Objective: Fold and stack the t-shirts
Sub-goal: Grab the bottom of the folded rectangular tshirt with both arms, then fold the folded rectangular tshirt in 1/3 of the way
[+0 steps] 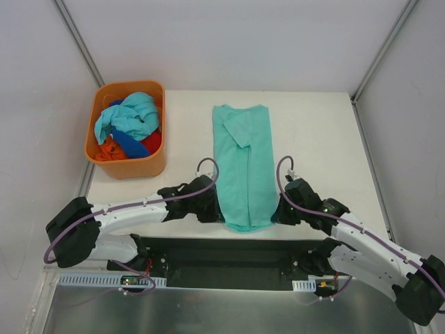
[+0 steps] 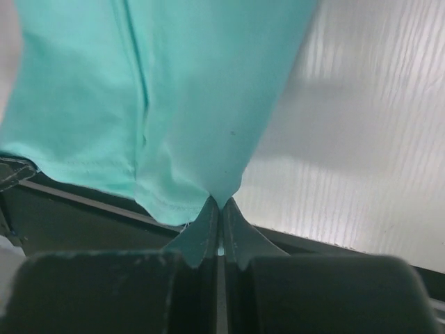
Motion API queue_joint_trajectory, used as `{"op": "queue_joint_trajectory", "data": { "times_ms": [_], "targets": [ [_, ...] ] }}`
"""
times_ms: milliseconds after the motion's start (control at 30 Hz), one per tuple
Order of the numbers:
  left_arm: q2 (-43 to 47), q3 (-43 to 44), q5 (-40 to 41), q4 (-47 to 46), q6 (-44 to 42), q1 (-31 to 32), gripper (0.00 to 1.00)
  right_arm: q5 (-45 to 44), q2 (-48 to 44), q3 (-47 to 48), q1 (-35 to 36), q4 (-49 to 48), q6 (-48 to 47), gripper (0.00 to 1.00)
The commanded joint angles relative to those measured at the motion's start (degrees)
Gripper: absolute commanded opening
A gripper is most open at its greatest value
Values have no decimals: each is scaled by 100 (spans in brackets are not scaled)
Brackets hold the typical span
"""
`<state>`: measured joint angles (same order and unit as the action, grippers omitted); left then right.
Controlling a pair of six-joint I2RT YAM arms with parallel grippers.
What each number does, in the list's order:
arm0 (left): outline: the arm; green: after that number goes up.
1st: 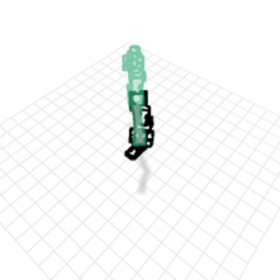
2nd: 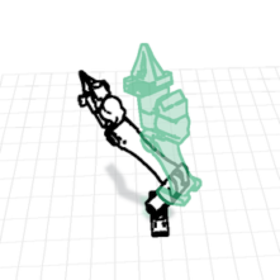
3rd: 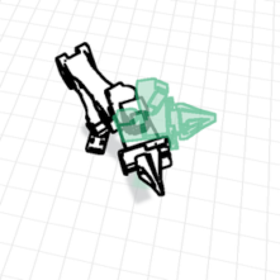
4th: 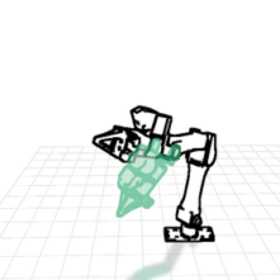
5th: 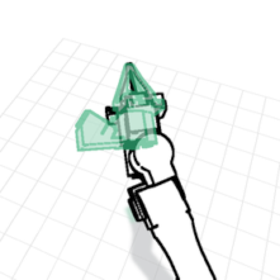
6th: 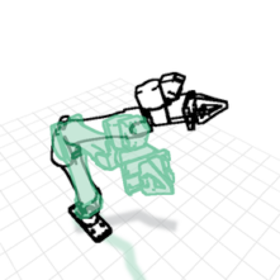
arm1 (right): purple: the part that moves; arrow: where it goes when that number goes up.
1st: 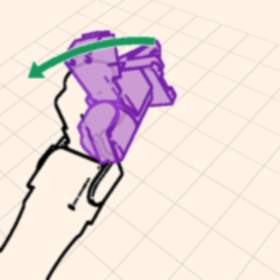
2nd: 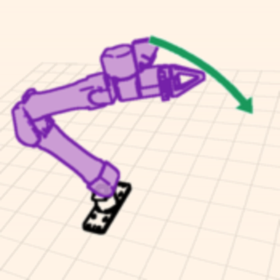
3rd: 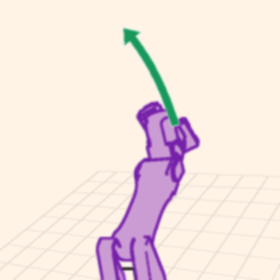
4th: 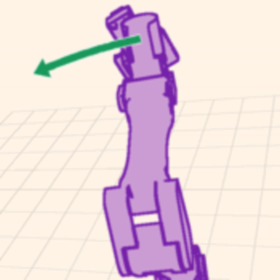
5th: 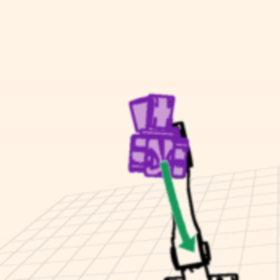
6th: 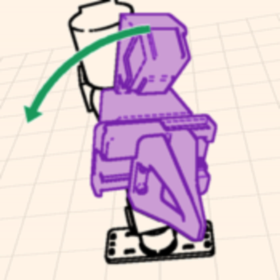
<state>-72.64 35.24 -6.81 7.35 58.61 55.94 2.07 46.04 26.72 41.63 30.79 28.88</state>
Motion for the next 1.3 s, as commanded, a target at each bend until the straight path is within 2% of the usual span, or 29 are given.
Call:
{"op": "queue_joint_trajectory", "data": {
  "times_ms": [0,167,433,767,1267],
  "targets": [
    [-31,887,347,266,-656,-452,0,-1223,588,1263,4,339,-374,1],
    [-478,1669,295,266,-1123,-1163,0,-1858,1441,2431,-268,358,-699,0],
    [-1479,2881,13,266,-1712,-1885,0,-1938,2883,3681,-884,147,-1148,1],
    [-2544,3858,-260,258,-1985,-2465,0,-1201,4605,4851,-1666,16,-1420,1],
    [-3687,4596,-374,275,-2047,-2869,0,-304,6231,5835,-2185,-389,-1825,5]
  ]
}}
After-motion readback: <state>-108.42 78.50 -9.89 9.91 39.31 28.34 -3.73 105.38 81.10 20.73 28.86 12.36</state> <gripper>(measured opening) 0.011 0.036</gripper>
